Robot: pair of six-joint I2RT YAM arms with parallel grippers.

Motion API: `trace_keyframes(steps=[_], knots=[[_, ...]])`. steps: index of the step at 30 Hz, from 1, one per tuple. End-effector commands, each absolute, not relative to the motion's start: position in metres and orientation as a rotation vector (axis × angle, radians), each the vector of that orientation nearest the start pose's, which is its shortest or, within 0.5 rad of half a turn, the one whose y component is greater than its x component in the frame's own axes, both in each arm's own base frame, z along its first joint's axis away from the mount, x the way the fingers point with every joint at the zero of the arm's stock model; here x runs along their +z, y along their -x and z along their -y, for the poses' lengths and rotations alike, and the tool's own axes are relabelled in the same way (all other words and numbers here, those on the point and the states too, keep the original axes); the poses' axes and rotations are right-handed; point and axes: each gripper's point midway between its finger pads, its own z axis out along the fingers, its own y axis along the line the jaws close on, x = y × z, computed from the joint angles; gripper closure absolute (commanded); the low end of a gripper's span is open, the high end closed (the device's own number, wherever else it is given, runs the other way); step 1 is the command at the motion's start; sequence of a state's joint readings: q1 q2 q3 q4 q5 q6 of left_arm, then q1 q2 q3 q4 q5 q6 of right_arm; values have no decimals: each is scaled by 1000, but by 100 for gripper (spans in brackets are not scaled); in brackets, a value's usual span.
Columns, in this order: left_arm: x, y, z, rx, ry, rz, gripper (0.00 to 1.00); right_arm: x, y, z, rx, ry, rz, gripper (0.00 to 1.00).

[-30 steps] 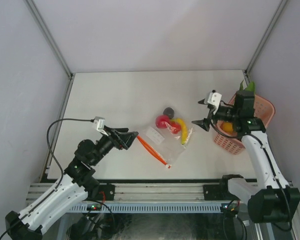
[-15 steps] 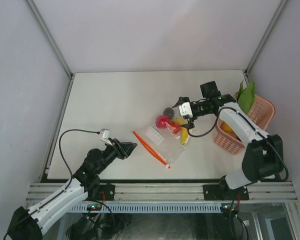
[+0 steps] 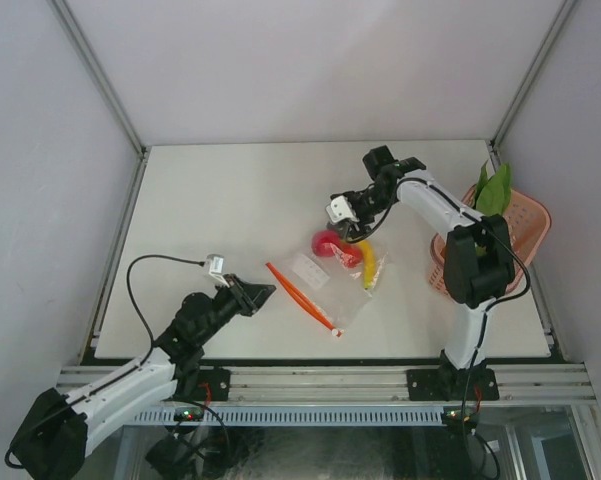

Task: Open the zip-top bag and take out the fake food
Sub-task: Pick up the fake fruit from the zipper food storage bag.

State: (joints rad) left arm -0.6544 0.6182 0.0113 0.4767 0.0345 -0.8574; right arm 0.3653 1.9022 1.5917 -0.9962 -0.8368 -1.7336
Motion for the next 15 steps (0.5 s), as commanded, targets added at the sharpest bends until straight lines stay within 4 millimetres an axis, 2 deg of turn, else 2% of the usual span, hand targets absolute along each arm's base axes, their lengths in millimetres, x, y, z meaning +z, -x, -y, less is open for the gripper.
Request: trace_keyframes(steps=[1,5,9,15], knots=[[101,-196,207,-1147,141,-1887,89,132,-362,-250,566,2176,-1032,38],[88,-197,212,-1116,125,-1963,95,118,-366,-248,559,2215,-1047,40],[79,-198,219,-1088,90,-2030,96,106,-367,-247,564,2232,-1056,41],[84,-207,239,-1124,33,-2022,96,91,-364,-252,584,2269,-1056,43]])
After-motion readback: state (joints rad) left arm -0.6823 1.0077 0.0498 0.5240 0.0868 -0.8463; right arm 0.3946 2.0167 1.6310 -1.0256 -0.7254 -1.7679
